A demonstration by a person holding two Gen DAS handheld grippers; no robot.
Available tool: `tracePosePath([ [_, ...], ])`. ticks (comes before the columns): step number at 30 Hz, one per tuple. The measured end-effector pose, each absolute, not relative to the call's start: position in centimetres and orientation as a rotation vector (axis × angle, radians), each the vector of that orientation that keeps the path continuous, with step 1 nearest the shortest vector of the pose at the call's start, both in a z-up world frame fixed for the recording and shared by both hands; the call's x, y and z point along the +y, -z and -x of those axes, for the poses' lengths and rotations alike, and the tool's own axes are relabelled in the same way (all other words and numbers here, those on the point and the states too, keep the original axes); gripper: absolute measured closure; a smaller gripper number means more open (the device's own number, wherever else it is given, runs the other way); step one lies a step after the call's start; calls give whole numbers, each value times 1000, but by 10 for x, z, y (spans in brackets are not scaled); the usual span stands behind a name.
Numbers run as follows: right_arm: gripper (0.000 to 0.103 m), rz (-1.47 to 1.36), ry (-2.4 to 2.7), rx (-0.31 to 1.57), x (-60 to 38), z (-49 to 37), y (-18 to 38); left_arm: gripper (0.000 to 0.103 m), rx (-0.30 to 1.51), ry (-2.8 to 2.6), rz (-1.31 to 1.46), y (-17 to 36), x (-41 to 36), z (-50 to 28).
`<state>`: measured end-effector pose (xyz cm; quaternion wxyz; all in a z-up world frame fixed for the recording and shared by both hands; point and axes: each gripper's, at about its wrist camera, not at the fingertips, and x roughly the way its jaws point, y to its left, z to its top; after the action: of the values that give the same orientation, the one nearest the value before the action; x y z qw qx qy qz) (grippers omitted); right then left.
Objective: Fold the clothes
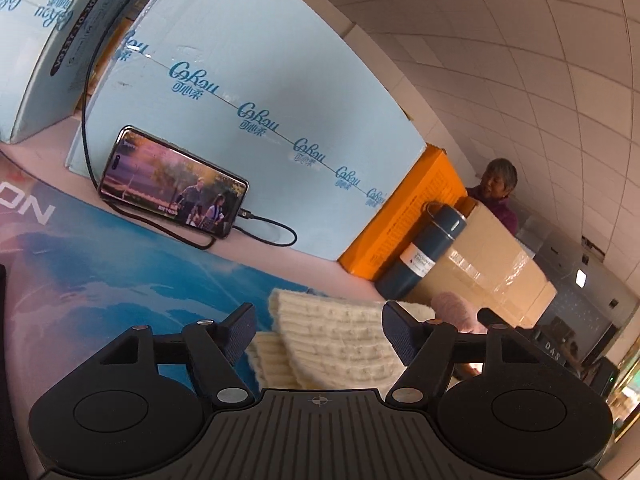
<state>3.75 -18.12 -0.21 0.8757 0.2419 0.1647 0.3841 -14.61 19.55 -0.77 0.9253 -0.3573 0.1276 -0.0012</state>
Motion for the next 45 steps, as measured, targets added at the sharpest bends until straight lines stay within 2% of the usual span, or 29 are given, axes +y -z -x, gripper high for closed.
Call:
tracePosePath([
  [3, 24, -524, -848, 386, -183, -31, 5, 28, 292, 14, 865, 10, 204, 132],
  [8, 13, -533, -908, 496, -181, -30, 13, 20, 355, -37, 930, 14, 208, 97],
  [12, 12, -517, -905, 563, -174, -35, 20, 19, 395, -73, 924, 22, 212, 65],
  [20, 10, -499, -917, 574, -172, -36, 22, 20, 483, 52, 841, 37, 195, 22],
  [21, 10, -499, -917, 575, -172, -36, 22, 26, 490, 47, 802, 35, 191, 21],
  [22, 10, -500, -917, 575, -172, -36, 22, 43, 490, 41, 764, 32, 188, 23],
  [23, 10, -500, -917, 576, -172, -37, 22, 54, 488, 35, 726, 29, 186, 25],
  [25, 10, -503, -914, 576, -173, -37, 22, 83, 453, 64, 705, 24, 187, 31],
  [26, 10, -507, -916, 576, -173, -37, 23, 88, 431, 86, 705, 21, 188, 34],
  [29, 10, -521, -917, 574, -175, -37, 23, 94, 389, 135, 700, 13, 185, 42],
  [36, 10, -602, -930, 472, -191, -33, 17, 96, 294, 63, 763, -10, 181, 91],
  [45, 9, -498, -916, 562, -172, -37, 23, 95, 419, -70, 782, 30, 191, 82],
])
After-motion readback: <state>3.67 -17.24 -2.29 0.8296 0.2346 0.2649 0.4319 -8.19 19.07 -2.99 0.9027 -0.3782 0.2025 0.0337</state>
